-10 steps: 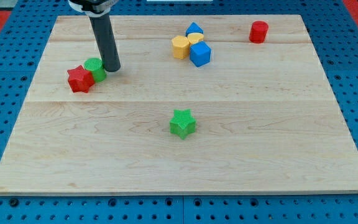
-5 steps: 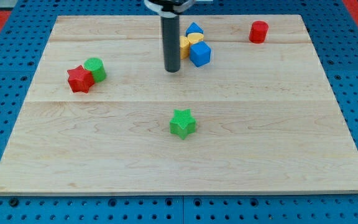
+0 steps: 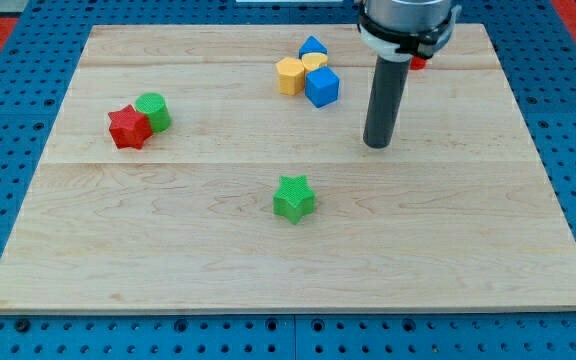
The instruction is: Slide the green star closer to the green circle
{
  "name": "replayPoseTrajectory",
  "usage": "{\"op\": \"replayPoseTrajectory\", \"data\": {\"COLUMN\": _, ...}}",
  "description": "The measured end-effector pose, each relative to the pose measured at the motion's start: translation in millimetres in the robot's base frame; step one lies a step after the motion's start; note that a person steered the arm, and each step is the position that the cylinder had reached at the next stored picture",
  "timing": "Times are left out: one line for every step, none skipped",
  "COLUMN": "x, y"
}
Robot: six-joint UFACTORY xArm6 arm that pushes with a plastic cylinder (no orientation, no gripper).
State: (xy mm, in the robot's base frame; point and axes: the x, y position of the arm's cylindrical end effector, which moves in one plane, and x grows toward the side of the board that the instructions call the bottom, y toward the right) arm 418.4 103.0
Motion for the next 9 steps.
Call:
{"op": "replayPoseTrajectory", "data": {"x": 21.3, "y": 11.9}}
{"op": "replayPoseTrajectory", "data": {"x": 37.8, "y": 17.8}}
{"op": "replayPoseTrajectory", "data": {"x": 65.0, "y": 17.8}}
{"op": "replayPoseTrajectory", "data": {"x": 74.6, "y": 14.7}}
{"op": "replayPoseTrajectory", "data": {"x": 79.1, "y": 0.1}}
{"op": "replayPoseTrajectory", "data": {"x": 84.3, "y": -14.2}}
{"op": "replayPoseTrajectory", "data": {"x": 94.3, "y": -26.5}}
{"op": "replayPoseTrajectory", "data": {"x": 100.0, "y": -45.3}}
{"op": "replayPoseTrajectory", "data": {"x": 100.7, "y": -75.5}}
